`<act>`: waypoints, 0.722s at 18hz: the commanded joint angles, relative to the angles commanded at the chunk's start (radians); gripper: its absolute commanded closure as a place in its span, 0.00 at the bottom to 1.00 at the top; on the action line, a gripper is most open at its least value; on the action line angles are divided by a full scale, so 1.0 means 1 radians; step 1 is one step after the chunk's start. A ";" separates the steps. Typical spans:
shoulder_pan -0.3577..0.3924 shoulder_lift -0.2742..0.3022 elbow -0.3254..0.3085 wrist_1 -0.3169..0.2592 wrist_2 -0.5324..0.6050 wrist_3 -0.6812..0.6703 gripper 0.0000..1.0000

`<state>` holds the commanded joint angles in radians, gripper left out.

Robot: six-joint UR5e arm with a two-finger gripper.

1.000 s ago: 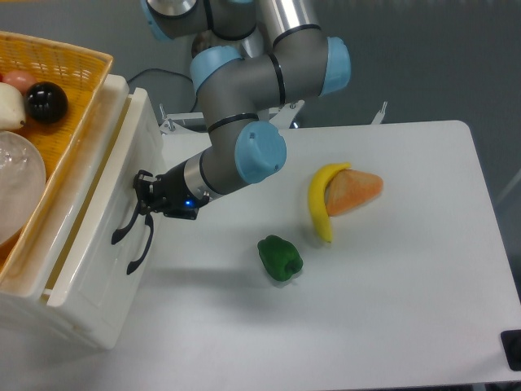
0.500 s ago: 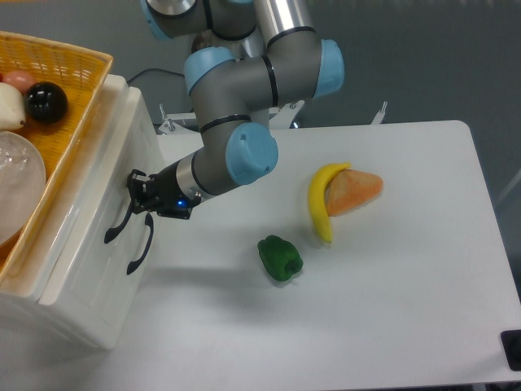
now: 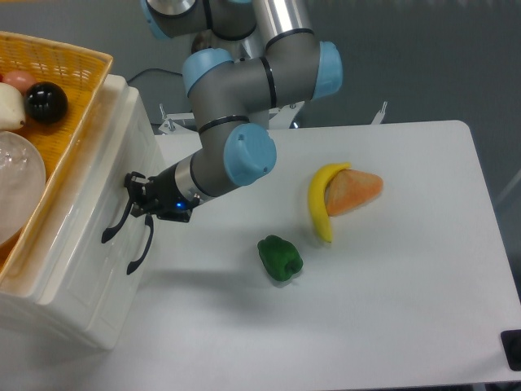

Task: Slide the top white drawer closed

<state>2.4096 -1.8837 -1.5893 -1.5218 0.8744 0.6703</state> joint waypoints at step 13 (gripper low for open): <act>0.347 -0.074 0.077 0.144 0.293 0.400 0.80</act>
<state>2.7563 -1.9573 -1.5126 -1.3775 1.1672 1.0701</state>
